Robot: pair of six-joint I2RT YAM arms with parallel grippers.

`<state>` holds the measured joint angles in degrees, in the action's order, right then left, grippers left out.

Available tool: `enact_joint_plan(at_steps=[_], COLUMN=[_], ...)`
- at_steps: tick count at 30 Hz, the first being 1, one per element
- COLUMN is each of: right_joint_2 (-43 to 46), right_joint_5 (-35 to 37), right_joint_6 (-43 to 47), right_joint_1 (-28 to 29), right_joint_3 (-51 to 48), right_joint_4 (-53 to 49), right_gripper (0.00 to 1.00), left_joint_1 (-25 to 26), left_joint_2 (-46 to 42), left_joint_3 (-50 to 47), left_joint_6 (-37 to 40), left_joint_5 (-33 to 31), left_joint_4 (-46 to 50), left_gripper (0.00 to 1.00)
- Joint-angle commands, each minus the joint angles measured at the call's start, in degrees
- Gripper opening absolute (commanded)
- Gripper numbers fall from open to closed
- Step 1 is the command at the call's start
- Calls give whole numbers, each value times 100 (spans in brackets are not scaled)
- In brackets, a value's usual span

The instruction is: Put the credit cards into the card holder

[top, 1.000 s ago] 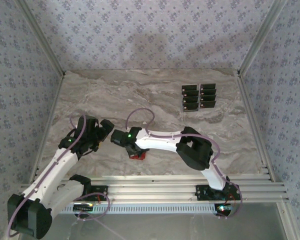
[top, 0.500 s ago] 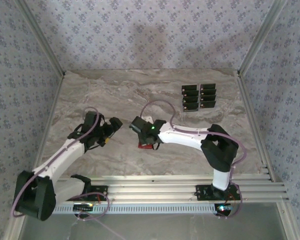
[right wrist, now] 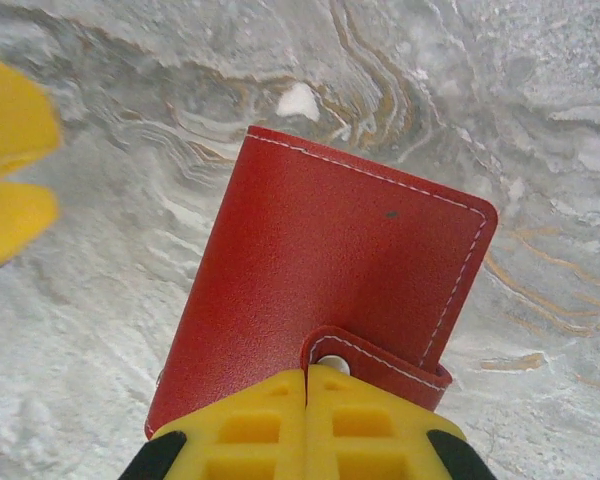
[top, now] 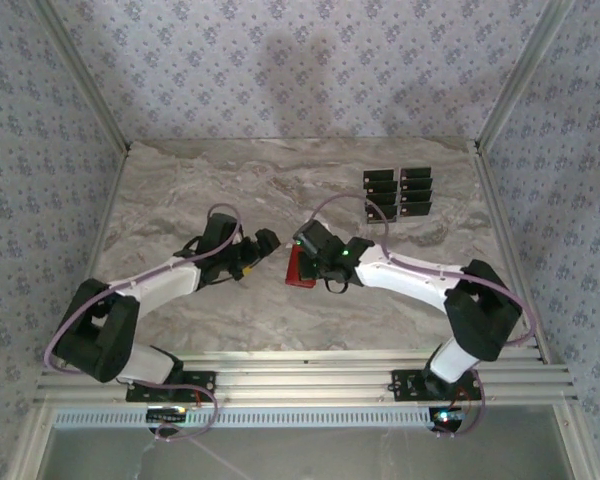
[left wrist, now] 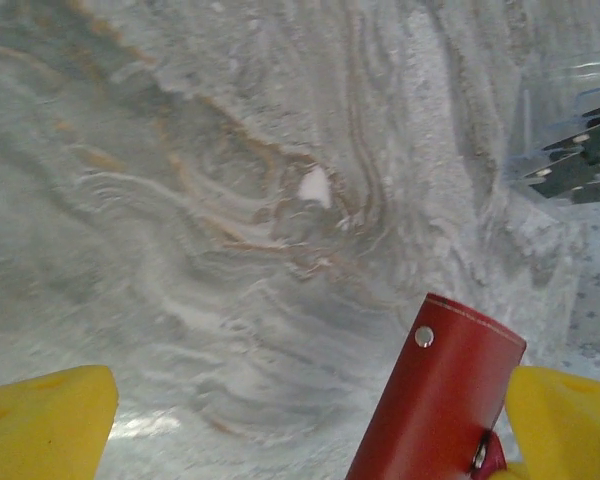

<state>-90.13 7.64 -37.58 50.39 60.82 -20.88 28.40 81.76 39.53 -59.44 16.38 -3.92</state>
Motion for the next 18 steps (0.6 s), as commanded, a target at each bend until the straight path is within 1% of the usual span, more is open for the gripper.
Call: enact_joint_plan(at_steps=[1, 7, 12, 15, 16, 18], right_joint_2=[340, 558, 617, 675, 695, 733], right_joint_5=[-280, -494, -536, -562, -564, -581], right_joint_6=[83, 102, 103, 103, 100, 102], right_joint_1=[-105, -196, -220, -231, -238, -251], right_joint_3=[-104, -123, -161, -225, -244, -301], right_joint_4=[273, 334, 384, 465, 488, 515], right_gripper=[0, 0, 0, 0, 0, 0], left_joint_1=[141, 479, 744, 853, 886, 941], left_joint_2=[200, 382, 391, 413, 433, 485], left_joint_3=[247, 292, 303, 267, 253, 201], left_joint_6=[-243, -505, -570, -601, -612, -634], left_joint_5=[120, -197, -488, -574, -594, -606], left_joint_4=[-725, -1314, -1504, -1604, -1661, -1796], left_gripper=[100, 100, 98, 93, 90, 78])
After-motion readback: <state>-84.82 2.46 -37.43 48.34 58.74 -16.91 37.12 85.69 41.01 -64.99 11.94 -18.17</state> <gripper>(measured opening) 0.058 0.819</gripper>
